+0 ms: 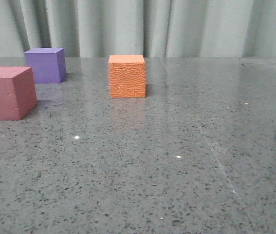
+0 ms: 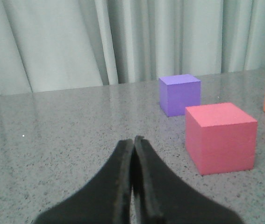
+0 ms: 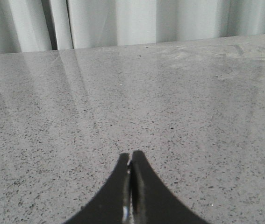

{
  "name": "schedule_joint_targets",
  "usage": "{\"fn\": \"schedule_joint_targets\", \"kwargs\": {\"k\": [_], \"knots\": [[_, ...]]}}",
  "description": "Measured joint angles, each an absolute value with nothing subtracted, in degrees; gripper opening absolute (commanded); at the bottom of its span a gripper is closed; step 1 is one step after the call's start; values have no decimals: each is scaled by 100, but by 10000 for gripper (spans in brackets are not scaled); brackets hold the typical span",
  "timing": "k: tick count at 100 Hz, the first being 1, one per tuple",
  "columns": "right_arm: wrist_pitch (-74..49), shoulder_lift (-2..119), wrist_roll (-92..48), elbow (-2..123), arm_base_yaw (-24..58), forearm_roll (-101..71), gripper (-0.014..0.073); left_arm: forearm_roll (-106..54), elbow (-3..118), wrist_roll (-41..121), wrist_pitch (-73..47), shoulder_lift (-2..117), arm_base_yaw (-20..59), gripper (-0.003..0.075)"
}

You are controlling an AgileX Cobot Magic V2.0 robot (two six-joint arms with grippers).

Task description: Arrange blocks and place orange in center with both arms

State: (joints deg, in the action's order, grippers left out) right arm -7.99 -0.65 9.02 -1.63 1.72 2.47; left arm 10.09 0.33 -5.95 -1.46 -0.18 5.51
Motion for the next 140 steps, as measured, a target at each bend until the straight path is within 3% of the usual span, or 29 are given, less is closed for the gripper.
{"fn": "schedule_joint_targets", "kwargs": {"k": [11,29,68,101,108,115,134,140], "knots": [[-799,-65,902,-163,172,247,-67,728,33,-595,0,-18,551,-19],[-799,-65,902,-163,172,247,-67,-171,591,-595,-1075,136,551,-19],[-799,-65,902,-163,172,247,-67,-467,3682,-595,-2841,2807,551,-19],[-799,-65,902,-163,172,247,-67,-467,4432,-595,-2905,4128,551,-8],[-799,-65,902,-163,172,247,-67,-467,4432,-595,-2905,4222,551,52],[-799,-65,902,-163,172,247,-67,-467,4432,-595,-2905,4262,551,169],[-789,-65,902,-163,172,247,-67,-467,4455,-595,-2905,4263,551,724],[-789,-65,902,-163,172,247,-67,-467,4464,-595,-2905,4263,551,676]]}}
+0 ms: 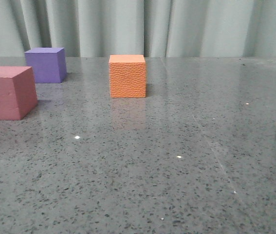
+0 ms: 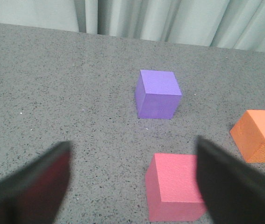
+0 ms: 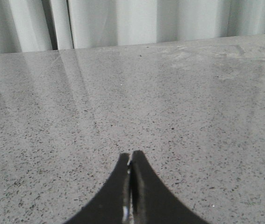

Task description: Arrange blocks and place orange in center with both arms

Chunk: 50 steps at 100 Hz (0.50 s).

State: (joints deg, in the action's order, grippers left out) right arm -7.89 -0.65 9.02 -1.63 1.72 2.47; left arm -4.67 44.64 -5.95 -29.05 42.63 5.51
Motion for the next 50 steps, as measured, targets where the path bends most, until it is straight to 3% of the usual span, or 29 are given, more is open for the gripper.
{"fn": "schedule_joint_targets", "kwargs": {"k": [31,50], "knots": [[-789,-65,902,-163,172,247,-67,-891,4814,-525,-3101,4425,675,651],[-789,-65,902,-163,172,247,-67,-1009,5640,-457,-3163,5254,1644,649]]}}
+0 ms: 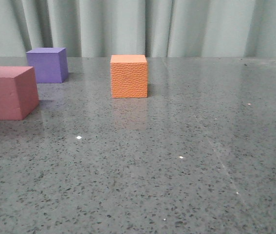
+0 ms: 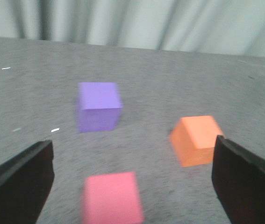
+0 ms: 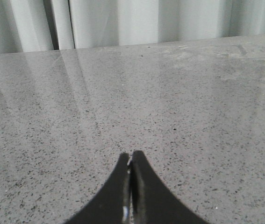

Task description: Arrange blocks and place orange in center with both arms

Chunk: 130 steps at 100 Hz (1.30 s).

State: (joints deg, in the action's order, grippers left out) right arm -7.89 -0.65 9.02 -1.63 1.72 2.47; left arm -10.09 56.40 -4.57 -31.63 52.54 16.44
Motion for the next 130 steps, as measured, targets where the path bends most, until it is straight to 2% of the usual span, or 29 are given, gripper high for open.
{"fn": "schedule_joint_targets", "kwargs": {"k": [16,37,54,66,110,130], "knots": [[-789,-65,902,-163,172,237,-67,-874,6404,-688,-2867,6461,2537,647],[-789,-65,902,-163,172,237,-67,463,7628,-2233,-2780,8223,3315,639],[-789,-65,902,-163,172,237,-67,1620,8771,-3440,-3555,9577,3732,639],[-789,-65,902,-163,172,237,-67,2030,9413,-3709,-4070,10251,3967,639],[-789,-65,902,-163,172,237,-67,2134,9724,-3892,-4306,10606,4152,639],[-789,-65,902,-163,172,237,-67,2539,9724,-4573,-4521,10606,4152,639]]}}
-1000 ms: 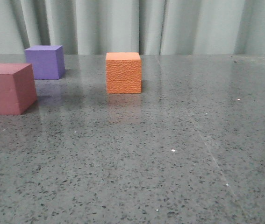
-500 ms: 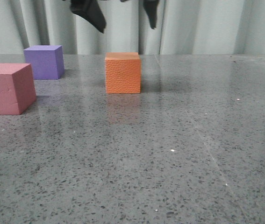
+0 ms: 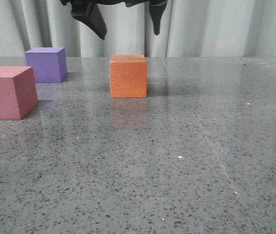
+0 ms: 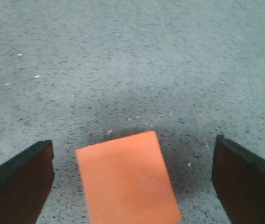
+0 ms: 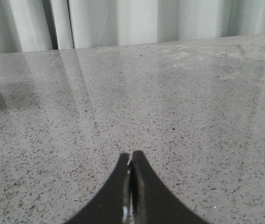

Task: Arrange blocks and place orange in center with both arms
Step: 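Move the left gripper over the orange cube at the center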

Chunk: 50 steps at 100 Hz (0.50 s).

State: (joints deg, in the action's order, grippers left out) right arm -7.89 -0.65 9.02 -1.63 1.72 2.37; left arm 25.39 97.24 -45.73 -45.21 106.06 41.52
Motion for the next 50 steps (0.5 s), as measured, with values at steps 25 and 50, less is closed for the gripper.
{"fn": "schedule_joint_targets", "kwargs": {"k": [25,50], "knots": [[-789,-65,902,-163,172,237,-67,2705,9737,-4774,-4669,10714,4141,639],[-789,-65,902,-163,172,237,-67,2529,9737,-4786,-4710,11080,4141,639]]}}
